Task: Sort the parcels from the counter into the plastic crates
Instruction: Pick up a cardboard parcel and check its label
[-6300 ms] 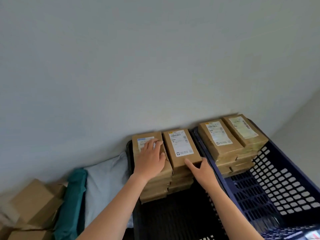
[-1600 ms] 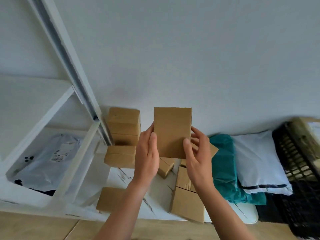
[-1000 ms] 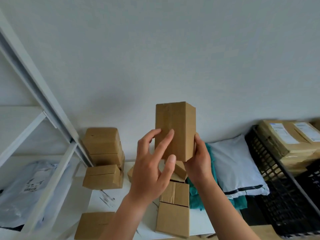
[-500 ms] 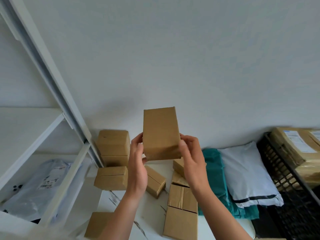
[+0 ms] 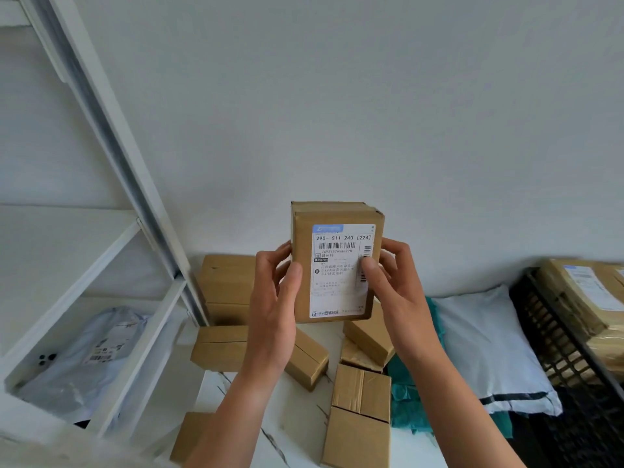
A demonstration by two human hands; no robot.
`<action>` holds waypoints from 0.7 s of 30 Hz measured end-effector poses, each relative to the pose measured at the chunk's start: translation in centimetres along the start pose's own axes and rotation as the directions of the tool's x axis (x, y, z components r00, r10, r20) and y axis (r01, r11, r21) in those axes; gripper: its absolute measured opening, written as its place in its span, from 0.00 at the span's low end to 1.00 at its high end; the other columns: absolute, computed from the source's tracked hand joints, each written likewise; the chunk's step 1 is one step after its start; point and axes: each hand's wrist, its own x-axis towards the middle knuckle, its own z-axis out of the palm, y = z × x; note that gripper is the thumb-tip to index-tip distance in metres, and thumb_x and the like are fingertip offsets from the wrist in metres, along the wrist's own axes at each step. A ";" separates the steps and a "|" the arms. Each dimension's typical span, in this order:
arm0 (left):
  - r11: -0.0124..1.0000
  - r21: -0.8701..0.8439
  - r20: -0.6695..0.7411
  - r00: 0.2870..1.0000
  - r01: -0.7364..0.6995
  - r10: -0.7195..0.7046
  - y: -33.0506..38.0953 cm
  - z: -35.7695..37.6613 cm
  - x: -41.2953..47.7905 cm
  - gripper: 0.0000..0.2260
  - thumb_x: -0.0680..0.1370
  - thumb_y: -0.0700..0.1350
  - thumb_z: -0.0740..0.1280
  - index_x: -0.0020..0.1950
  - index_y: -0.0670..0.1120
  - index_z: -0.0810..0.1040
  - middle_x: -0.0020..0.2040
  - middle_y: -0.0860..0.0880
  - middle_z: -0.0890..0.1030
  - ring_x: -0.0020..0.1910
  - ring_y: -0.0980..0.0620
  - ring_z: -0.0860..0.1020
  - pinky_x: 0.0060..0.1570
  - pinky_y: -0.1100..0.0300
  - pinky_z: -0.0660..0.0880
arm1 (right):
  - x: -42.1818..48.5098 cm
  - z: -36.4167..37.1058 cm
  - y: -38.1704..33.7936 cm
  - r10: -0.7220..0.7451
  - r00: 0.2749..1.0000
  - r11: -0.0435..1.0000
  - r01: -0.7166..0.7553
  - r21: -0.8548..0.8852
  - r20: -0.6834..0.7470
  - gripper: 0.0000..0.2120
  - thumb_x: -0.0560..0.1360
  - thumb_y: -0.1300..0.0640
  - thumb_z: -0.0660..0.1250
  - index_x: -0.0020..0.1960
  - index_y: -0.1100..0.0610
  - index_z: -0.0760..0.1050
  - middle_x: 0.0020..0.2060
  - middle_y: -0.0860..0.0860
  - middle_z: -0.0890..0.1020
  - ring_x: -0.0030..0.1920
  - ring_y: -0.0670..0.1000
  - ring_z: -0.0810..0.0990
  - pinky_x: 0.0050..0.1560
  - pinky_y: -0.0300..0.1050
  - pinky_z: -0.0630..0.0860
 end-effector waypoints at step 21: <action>0.970 0.030 0.270 0.933 0.241 -0.240 3.6 -4.4 -3.3 0.30 0.68 0.56 0.75 0.66 0.49 0.70 0.63 0.54 0.84 0.60 0.49 0.85 0.52 0.56 0.84 | -4.7 -1.8 -3.1 0.109 0.956 0.993 -0.114 0.004 0.271 0.32 0.71 0.40 0.72 0.73 0.32 0.66 0.62 0.49 0.85 0.60 0.54 0.86 0.56 0.43 0.82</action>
